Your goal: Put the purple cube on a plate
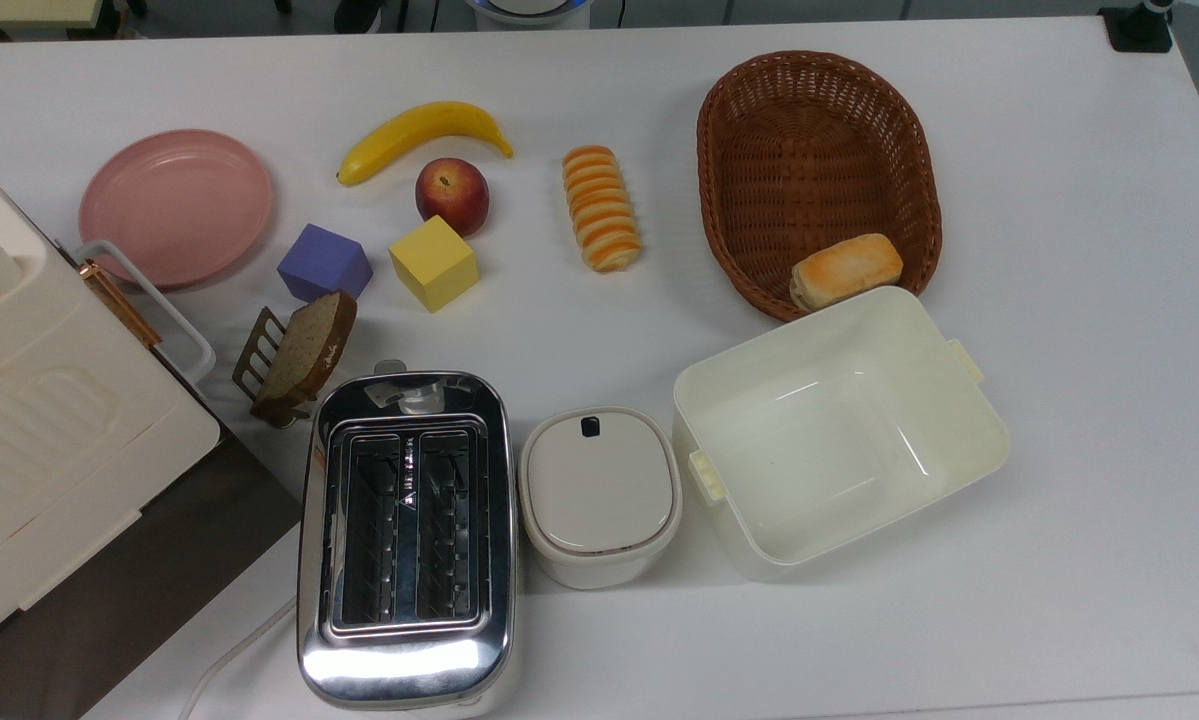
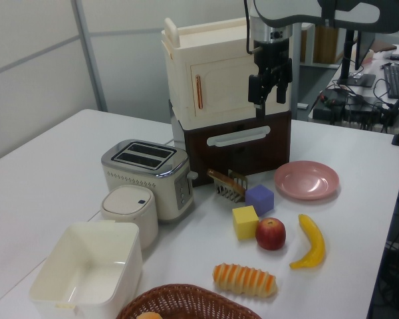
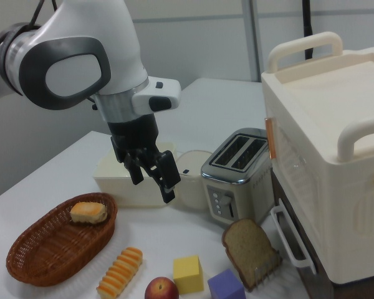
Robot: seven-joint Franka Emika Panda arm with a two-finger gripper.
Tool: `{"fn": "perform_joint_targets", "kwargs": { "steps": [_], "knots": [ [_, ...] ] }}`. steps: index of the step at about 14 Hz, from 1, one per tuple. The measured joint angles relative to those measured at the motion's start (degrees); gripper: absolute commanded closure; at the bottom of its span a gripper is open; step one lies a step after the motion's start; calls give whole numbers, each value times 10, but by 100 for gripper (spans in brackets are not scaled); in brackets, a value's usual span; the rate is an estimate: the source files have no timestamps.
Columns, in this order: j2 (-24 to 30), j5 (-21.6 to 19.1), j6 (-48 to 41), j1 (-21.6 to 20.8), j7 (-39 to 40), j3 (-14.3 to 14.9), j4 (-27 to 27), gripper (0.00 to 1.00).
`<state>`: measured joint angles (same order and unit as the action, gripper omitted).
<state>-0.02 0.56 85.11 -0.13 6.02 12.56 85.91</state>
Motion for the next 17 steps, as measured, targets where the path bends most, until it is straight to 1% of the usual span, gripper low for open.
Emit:
{"fn": "perform_joint_targets", "kwargs": {
  "steps": [15,17],
  "knots": [
    [-2,0,-13,-2,0,-3,0,0],
    [-2,-1,-16,-1,0,-12,9,0]
  ]
}}
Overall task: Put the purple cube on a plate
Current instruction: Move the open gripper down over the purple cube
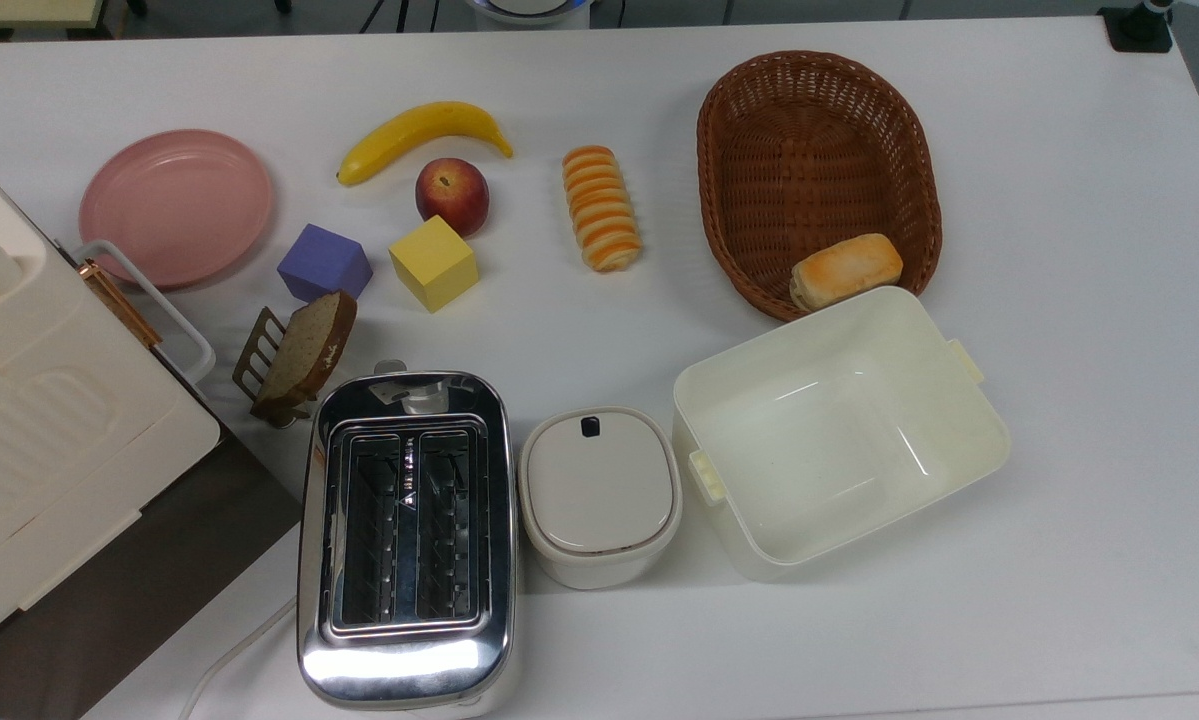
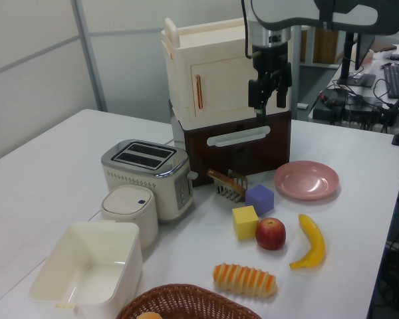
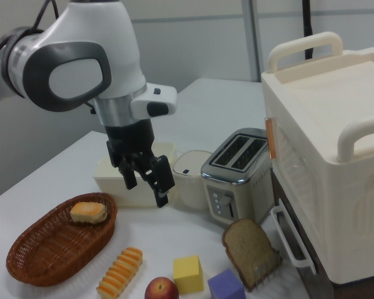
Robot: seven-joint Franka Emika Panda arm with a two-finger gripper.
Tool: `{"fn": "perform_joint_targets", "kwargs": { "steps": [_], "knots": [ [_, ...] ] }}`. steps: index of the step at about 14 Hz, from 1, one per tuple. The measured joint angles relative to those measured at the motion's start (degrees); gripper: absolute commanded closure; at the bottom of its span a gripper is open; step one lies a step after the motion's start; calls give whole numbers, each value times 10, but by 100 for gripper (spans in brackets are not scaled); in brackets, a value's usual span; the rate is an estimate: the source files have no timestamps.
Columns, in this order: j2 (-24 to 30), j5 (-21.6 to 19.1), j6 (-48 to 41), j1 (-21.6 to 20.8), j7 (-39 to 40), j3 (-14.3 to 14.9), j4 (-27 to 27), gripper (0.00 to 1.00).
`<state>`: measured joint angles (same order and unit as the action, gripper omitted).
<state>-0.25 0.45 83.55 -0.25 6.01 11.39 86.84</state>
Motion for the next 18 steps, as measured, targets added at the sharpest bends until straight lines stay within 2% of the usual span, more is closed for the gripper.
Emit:
{"fn": "perform_joint_targets", "kwargs": {
  "steps": [3,4,7,9,11,14,18],
  "knots": [
    [18,-1,36,31,-14,-46,59,0],
    [36,-10,82,56,-37,-70,105,0],
    [59,-19,173,102,-132,-122,183,0],
    [49,-18,203,113,-183,-126,206,0],
    [25,-17,270,121,-214,-111,226,0],
    [-20,13,340,125,-222,-91,237,0],
    [-82,75,376,127,-223,-84,237,0]
  ]
}}
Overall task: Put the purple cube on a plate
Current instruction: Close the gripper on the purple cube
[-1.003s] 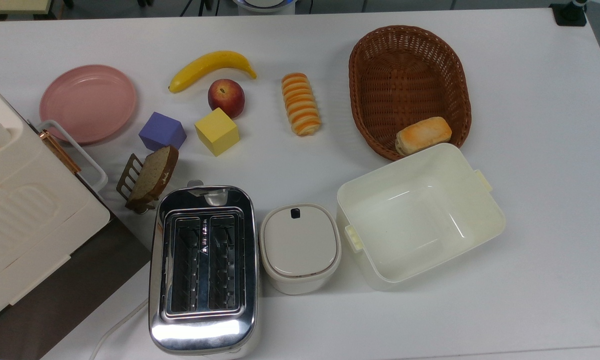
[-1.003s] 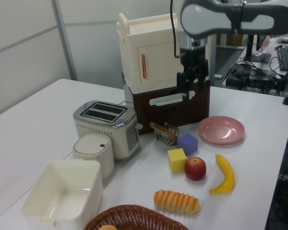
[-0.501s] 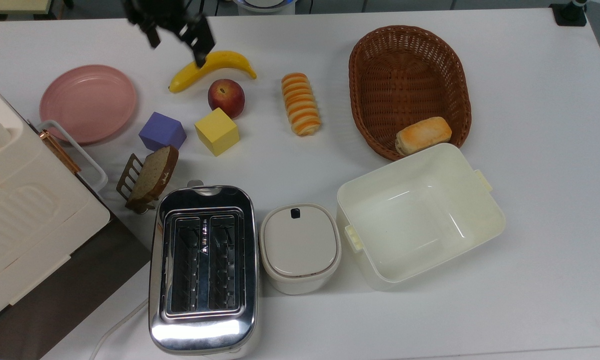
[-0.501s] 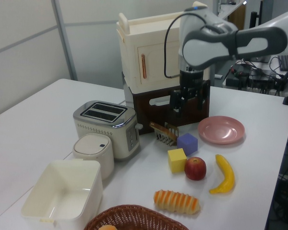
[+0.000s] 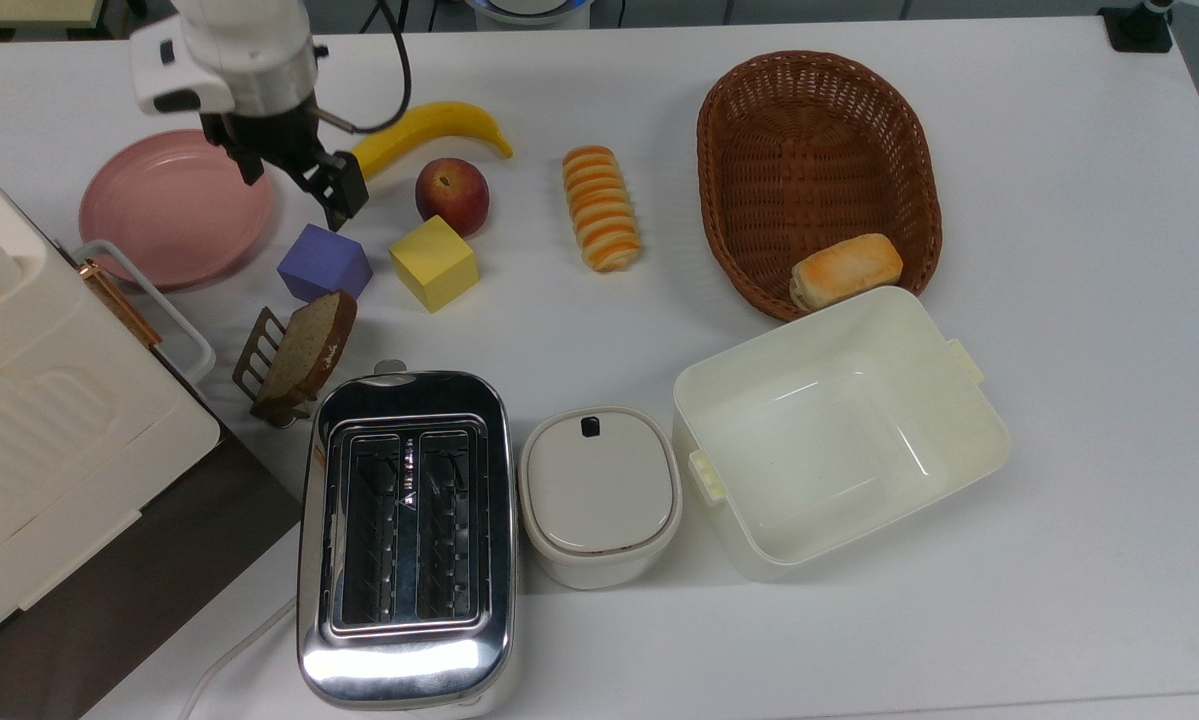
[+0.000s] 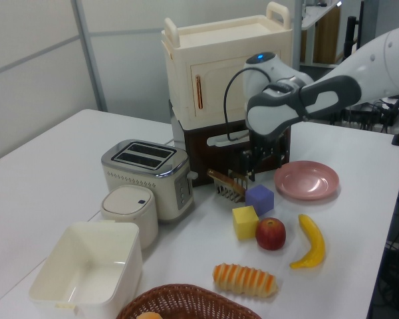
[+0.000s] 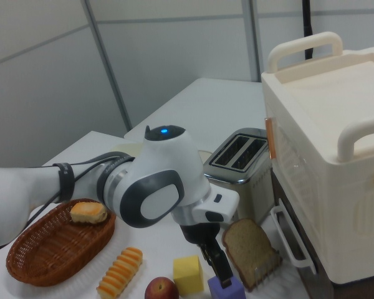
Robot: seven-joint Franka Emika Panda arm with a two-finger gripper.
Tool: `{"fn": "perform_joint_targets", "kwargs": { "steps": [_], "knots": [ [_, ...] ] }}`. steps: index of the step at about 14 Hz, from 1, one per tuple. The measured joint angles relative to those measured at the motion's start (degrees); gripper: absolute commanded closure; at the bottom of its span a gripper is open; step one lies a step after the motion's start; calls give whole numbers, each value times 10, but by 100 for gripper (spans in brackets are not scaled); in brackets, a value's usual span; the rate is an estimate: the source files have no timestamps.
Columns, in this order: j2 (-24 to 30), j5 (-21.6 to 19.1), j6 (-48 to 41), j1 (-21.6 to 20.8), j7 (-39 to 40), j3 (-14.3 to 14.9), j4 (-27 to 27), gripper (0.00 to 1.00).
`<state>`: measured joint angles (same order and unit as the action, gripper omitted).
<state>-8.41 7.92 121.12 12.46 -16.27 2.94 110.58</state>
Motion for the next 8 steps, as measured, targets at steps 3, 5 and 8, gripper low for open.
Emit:
{"fn": "perform_joint_targets", "kwargs": {
  "steps": [3,5,8],
  "knots": [
    [-13,15,0,0,0,0,0,0],
    [-25,19,11,0,0,0,0,0],
    [-42,29,25,-1,0,0,0,0]
  ]
}}
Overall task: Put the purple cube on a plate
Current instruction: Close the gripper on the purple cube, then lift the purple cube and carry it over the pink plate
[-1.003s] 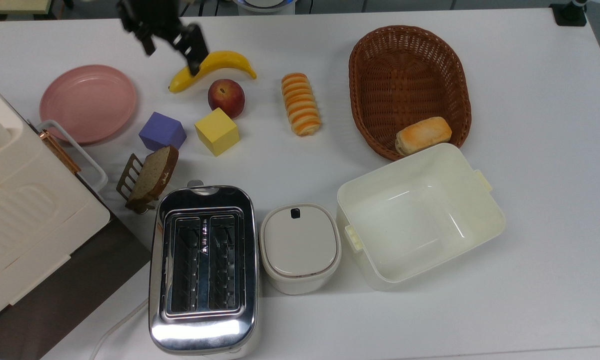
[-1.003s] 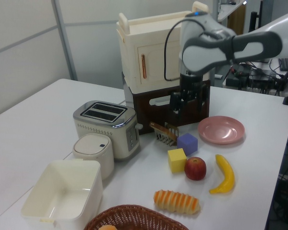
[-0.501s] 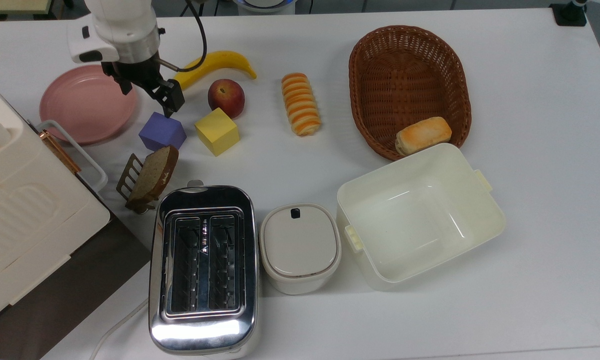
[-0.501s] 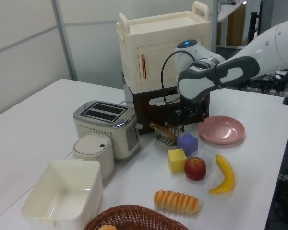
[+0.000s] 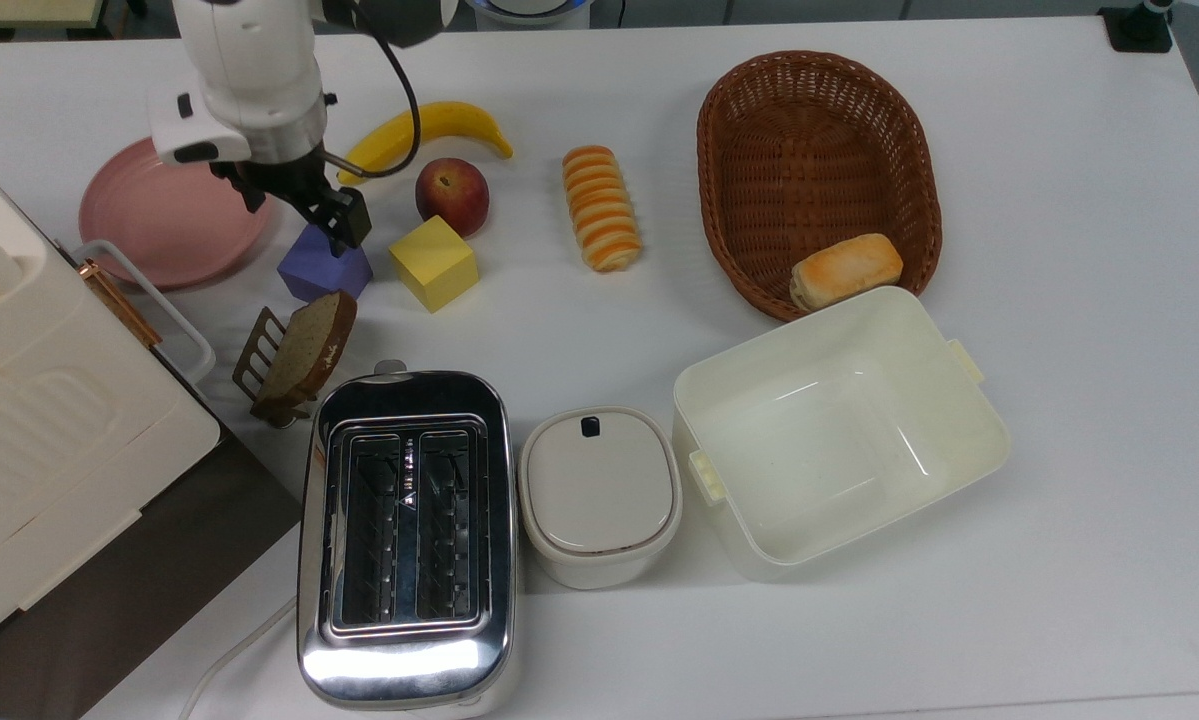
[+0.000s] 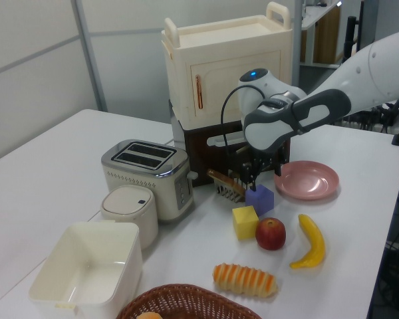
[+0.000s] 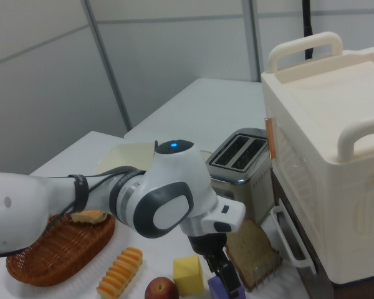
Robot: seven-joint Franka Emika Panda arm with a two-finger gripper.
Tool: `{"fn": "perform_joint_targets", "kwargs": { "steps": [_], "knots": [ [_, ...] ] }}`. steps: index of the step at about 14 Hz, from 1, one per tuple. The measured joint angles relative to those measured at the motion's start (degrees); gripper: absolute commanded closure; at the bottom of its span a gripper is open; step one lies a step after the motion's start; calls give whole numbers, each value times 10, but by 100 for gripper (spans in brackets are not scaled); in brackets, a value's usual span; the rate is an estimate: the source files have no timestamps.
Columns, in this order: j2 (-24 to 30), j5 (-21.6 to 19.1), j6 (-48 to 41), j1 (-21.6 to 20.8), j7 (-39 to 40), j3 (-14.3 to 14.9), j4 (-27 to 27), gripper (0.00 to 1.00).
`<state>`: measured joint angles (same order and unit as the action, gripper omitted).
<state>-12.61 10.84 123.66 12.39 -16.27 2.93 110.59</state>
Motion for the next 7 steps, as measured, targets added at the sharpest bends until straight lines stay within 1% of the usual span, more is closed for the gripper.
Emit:
{"fn": "perform_joint_targets", "kwargs": {
  "steps": [4,7],
  "knots": [
    [-32,2,53,-6,0,0,0,0],
    [-38,2,60,-11,0,-1,0,0]
  ]
}}
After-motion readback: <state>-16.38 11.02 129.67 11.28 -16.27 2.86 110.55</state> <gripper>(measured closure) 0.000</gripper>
